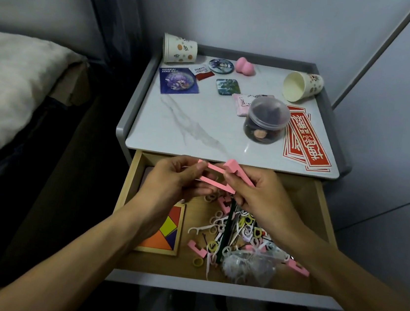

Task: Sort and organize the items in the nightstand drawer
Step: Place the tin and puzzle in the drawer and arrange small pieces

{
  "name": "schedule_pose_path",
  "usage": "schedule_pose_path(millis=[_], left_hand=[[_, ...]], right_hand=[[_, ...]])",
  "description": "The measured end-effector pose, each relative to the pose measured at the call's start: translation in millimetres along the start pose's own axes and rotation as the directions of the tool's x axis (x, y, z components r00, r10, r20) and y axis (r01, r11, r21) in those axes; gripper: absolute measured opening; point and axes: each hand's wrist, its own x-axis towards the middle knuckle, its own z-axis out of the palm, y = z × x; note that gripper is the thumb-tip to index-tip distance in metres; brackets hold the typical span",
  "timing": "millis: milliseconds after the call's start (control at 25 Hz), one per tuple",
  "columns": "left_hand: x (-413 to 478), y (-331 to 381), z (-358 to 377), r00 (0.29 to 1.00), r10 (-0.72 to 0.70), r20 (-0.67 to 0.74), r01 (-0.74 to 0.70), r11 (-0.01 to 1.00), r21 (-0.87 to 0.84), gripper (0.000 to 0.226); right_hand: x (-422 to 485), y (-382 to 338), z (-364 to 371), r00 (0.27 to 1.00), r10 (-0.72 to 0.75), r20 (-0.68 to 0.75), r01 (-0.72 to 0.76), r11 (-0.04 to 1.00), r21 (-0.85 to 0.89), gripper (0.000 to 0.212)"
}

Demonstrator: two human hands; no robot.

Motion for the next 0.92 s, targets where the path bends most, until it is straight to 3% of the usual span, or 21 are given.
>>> schedule_pose_path(millis=[400, 680, 920], left_hand=[[0.0, 1.5, -0.9, 0.999, 0.007, -0.049, -0.008, 1.0, -0.006, 0.019], [-1.9, 5.7, -3.1, 0.997, 0.062, -0.036, -0.055, 0.984, 0.172, 0.014], [-0.8, 7.4, -4.7, 1.0, 0.024, -0.02, -0.018, 0.961, 0.277, 0.014]], right_hand=[[2.4, 3.1, -0.6, 0.998, 0.011, 0.066, -0.015, 0.998, 0.065, 0.017], [1.4, 4.0, -0.1, 0.996, 0.007, 0.092, -0.01, 1.0, 0.025, 0.017], [3.5, -3.3, -9.5, 0.999, 0.034, -0.027, -0.037, 0.991, -0.126, 0.024]])
